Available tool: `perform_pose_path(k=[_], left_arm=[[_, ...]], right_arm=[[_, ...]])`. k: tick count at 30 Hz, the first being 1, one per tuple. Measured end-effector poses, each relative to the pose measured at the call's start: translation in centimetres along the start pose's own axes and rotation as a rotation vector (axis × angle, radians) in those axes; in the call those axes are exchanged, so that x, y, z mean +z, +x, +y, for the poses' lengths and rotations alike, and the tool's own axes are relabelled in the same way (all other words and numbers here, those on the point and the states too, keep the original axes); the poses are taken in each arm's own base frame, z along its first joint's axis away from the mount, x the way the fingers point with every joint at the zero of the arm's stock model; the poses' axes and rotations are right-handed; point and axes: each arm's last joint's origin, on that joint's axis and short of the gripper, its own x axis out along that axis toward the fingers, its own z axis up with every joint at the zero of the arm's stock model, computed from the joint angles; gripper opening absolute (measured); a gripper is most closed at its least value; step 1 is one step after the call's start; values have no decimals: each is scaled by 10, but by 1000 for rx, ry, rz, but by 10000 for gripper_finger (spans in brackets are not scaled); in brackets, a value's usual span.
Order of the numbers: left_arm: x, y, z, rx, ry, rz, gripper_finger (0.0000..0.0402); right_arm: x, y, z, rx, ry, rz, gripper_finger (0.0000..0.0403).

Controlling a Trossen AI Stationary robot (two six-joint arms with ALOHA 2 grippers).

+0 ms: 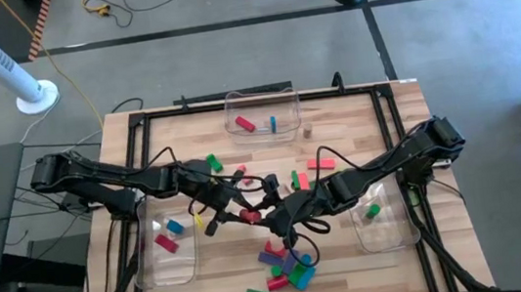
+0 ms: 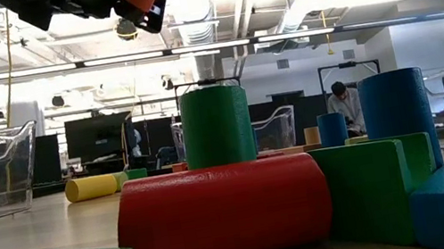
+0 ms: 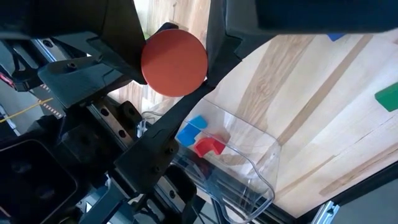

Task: Sort blocks by size
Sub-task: Put the orange cylindrical block into the right transparent bin

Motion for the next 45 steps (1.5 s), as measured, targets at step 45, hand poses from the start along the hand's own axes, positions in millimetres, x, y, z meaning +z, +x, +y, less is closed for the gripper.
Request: perform_pose_path(k=[45], left_arm=[[-54, -14, -16, 133, -135, 360, 269]], right_arm=[[-60, -170, 54, -232, 610, 1078, 164]])
